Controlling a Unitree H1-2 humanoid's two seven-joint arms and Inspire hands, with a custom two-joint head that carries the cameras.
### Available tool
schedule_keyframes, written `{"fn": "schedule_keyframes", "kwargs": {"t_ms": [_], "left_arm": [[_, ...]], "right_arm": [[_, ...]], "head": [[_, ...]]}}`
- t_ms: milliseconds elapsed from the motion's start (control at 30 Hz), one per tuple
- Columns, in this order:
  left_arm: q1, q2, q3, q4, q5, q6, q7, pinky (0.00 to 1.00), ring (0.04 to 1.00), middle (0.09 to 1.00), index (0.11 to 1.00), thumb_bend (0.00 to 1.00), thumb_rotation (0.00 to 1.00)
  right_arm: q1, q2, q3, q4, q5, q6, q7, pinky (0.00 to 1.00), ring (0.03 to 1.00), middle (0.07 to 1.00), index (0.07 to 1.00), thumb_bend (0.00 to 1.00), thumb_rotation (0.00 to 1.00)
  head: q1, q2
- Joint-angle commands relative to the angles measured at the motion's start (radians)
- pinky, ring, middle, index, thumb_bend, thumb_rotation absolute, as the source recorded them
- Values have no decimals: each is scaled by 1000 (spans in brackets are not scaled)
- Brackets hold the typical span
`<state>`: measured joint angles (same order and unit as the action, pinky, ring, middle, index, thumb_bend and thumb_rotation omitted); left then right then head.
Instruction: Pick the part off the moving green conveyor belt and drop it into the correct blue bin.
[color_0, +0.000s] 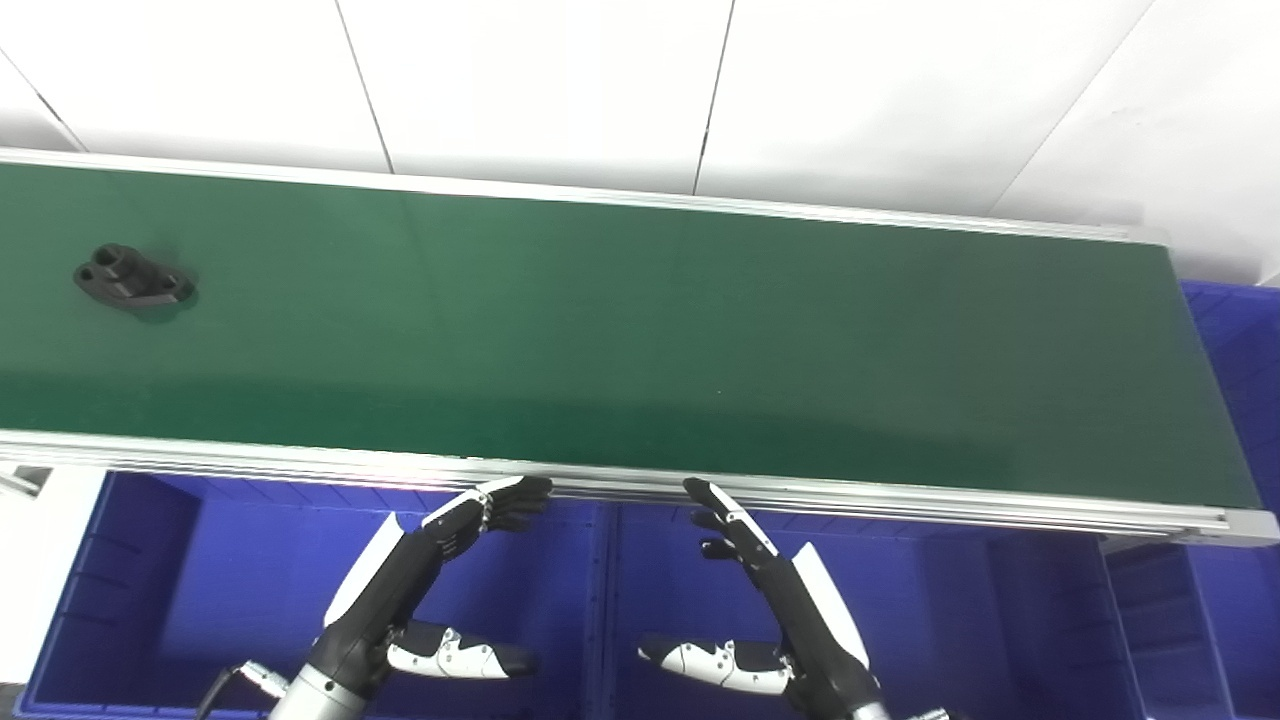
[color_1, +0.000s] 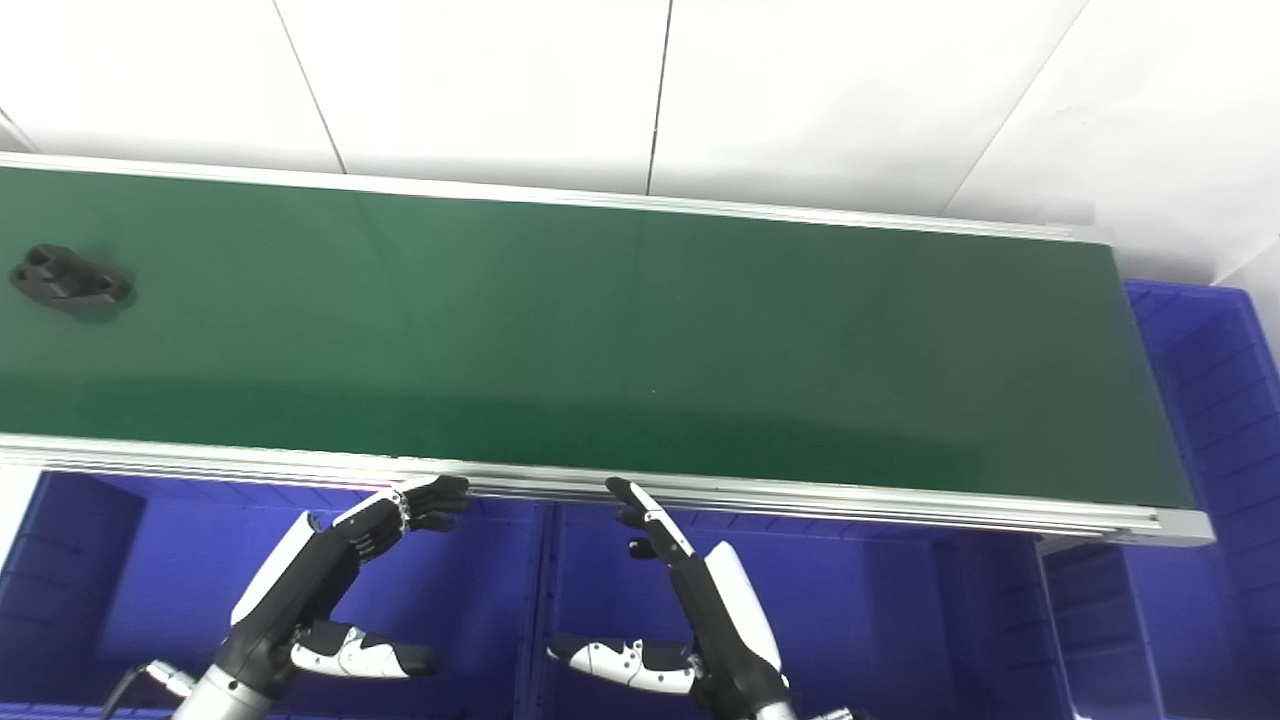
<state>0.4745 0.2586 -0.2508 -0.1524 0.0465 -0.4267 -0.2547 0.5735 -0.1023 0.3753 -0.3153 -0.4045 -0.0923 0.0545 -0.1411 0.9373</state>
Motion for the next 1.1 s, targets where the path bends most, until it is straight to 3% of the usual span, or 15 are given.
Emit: {"fn": "schedule_keyframes", "kwargs": {"t_ms": [0, 733, 1067], "left_arm": [[-8, 13, 2, -10, -10, -37, -7, 742, 804, 827, 817, 844, 446], [-19, 3, 3, 19, -53, -43, -26, 765, 810, 825, 813, 735, 813], [-20, -1, 2, 31, -46, -43, -29, 773, 818, 833, 818, 761, 840]], "right_arm": [[1, 9, 5, -16, 0, -36, -13, 791, 881, 929, 928, 705, 308], [1, 9, 2, -15, 1, -34, -12, 789, 878, 930, 927, 695, 309], [1, 10, 0, -15, 2, -30, -13, 776, 872, 929, 926, 695, 301]], "head": [[0, -1], [1, -5], [5, -13]]}}
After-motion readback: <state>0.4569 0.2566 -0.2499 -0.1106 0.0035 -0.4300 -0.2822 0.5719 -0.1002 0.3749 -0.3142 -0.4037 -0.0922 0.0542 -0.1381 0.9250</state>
